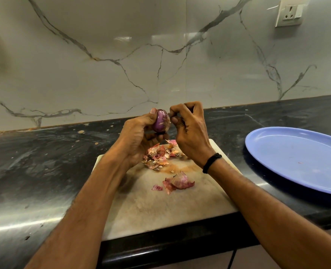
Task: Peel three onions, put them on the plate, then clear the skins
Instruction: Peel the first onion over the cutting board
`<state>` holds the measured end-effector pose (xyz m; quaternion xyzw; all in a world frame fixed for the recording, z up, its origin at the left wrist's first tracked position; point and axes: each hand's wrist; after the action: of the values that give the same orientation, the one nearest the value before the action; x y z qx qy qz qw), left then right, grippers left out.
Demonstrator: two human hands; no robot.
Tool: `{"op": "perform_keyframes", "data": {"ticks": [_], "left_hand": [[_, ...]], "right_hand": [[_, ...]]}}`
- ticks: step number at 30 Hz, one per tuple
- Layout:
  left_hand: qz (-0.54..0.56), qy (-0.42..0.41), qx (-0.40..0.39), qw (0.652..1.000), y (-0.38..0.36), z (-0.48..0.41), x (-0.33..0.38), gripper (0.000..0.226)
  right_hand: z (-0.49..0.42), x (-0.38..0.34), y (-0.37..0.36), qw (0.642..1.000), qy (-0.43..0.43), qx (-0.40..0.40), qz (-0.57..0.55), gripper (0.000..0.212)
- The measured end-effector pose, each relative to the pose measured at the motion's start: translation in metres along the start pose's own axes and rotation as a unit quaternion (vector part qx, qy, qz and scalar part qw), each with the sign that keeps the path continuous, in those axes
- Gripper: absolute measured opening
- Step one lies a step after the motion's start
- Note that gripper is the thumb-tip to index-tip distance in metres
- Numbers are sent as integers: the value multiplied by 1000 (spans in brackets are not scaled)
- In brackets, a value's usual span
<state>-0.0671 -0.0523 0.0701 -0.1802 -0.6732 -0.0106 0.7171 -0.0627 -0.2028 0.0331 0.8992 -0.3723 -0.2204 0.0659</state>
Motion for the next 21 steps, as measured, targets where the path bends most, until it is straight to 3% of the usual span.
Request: {"op": "perform_keyframes", "data": {"ticks": [5, 8, 12, 16, 21], "left_hand": [[26, 12, 6, 1000, 2, 0, 4, 41], [14, 13, 2, 1000, 2, 1, 4, 41], [-3, 16, 10, 1000, 2, 3, 4, 39], [-11, 28, 33, 999, 6, 0, 6, 44], [-40, 43, 29, 998, 9, 0, 6, 56]], "right_hand": [[-2, 2, 2, 998, -41, 35, -14, 20], [-2, -1, 4, 998, -56, 15, -30, 32], [-2, 0, 3, 998, -56, 21, -35, 10], [-5, 3, 9, 993, -86, 25, -80, 39], [-6, 1, 11, 979, -62, -148, -126, 87]]}}
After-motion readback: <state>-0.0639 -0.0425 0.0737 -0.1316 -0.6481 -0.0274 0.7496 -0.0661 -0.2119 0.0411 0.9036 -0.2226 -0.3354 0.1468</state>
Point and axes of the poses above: each hand's wrist, its own z-axis away from the middle knuckle, its own y-axis out of the back of the hand, x = y × z, and after that the axes turned 5 degrees about y, right-handed
